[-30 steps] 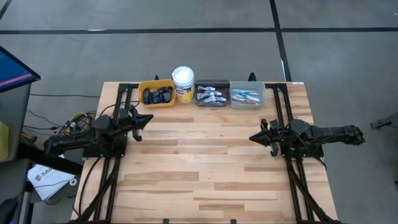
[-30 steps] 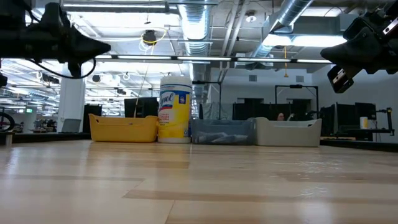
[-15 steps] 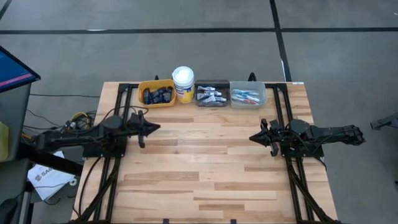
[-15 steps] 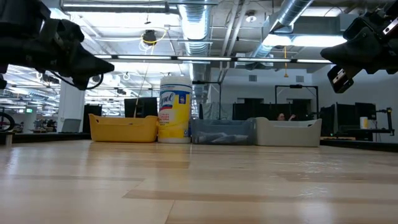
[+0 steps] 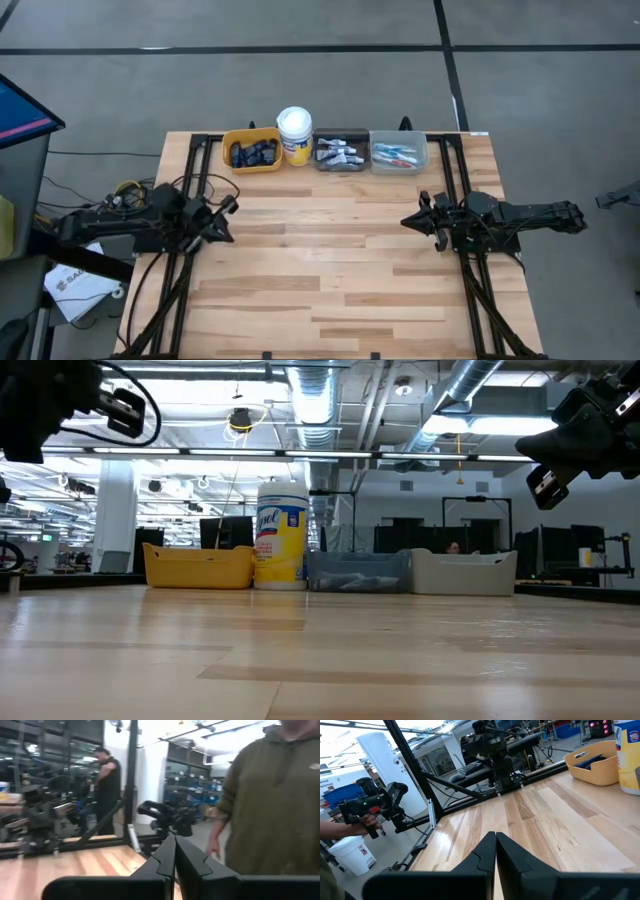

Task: Pick & Place Travel size toiletries
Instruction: Return to Home Position

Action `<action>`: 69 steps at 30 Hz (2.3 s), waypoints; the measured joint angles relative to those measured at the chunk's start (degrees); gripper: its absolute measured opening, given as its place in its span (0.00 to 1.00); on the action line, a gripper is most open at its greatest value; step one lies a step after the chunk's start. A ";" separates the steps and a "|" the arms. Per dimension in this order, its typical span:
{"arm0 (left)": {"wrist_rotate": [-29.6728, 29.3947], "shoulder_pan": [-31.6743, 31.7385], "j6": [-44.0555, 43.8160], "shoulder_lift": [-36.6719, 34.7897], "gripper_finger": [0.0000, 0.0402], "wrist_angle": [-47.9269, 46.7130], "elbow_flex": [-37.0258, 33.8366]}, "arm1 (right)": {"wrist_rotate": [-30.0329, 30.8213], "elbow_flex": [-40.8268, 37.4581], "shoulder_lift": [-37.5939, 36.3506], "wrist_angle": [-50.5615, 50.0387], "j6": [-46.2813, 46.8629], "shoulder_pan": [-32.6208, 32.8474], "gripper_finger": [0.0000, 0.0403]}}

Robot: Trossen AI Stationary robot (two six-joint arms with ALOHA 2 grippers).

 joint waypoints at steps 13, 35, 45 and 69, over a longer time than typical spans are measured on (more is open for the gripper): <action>-31.03 0.04 -5.76 3.68 0.00 -11.09 0.00 | 0.00 -0.02 0.00 0.00 0.00 -0.02 0.01; -28.72 0.01 -17.55 2.64 0.00 -10.16 0.00 | 0.00 0.00 -0.02 0.00 -0.02 -0.02 0.01; -28.74 -1.40 -17.46 -13.01 0.00 -6.64 -0.01 | -0.04 0.00 -0.02 0.04 -0.02 0.00 0.01; -20.06 -8.28 18.72 -13.06 0.00 -26.86 0.02 | 0.17 0.00 -0.01 0.00 -0.01 0.00 0.01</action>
